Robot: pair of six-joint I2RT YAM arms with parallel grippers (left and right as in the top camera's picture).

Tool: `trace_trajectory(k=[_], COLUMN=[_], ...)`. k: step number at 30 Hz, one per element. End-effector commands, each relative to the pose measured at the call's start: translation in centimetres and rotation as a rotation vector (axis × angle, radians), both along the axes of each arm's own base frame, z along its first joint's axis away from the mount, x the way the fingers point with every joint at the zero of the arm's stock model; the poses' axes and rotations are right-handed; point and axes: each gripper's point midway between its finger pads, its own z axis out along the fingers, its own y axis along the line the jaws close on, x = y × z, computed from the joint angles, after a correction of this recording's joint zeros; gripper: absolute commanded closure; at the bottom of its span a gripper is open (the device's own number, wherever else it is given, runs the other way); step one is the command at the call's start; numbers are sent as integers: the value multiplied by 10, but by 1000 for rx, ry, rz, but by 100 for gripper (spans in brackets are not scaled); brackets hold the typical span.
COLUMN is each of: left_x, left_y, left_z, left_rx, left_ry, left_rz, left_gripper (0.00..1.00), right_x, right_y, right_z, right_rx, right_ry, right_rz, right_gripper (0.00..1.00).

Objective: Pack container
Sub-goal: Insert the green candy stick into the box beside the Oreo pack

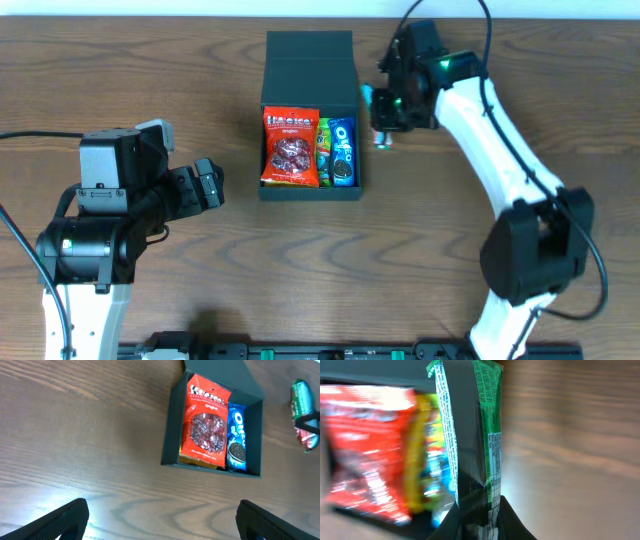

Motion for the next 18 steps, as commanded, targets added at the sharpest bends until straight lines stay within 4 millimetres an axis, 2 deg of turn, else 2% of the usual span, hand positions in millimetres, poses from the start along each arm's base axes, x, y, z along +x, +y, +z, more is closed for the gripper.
trace_trajectory(k=[1, 4, 5, 7, 9, 10, 11, 13, 14, 16, 17, 18], left_x=[1, 1, 1, 1, 1, 1, 1, 1, 1, 1, 1, 1], left_y=[1, 0, 0, 0, 0, 0, 0, 0, 0, 0, 0, 1], left_z=[7, 7, 7, 7, 7, 7, 7, 7, 7, 7, 7, 7], left_rx=[5, 3, 2, 2, 3, 3, 3, 3, 3, 4, 4, 10], left_ry=[-15, -15, -15, -14, -14, -14, -15, -15, -15, -15, -15, -17], left_rz=[6, 4, 4, 4, 4, 4, 4, 4, 4, 4, 3, -1], left_gripper=[5, 5, 5, 5, 5, 5, 5, 5, 5, 5, 5, 5], right_x=[-13, -26, -28, -31, -30, -28, -26, -19, -13, 7, 19, 35], right_y=[28, 50, 56, 66, 75, 78, 81, 82, 78, 50, 32, -1], right_z=[17, 10, 6, 3, 4, 6, 8, 14, 17, 23, 26, 30], right_rx=[61, 58, 48, 33, 35, 38, 50, 65, 57, -30, -93, -203], right_ry=[26, 67, 77, 71, 41, 27, 10, -21, -48, -136, -187, -258], right_rz=[-81, -132, -168, -207, -188, -185, -181, -181, -188, -235, -253, -283], right_gripper=[92, 94, 90, 70, 63, 49, 40, 39, 39, 38, 36, 31])
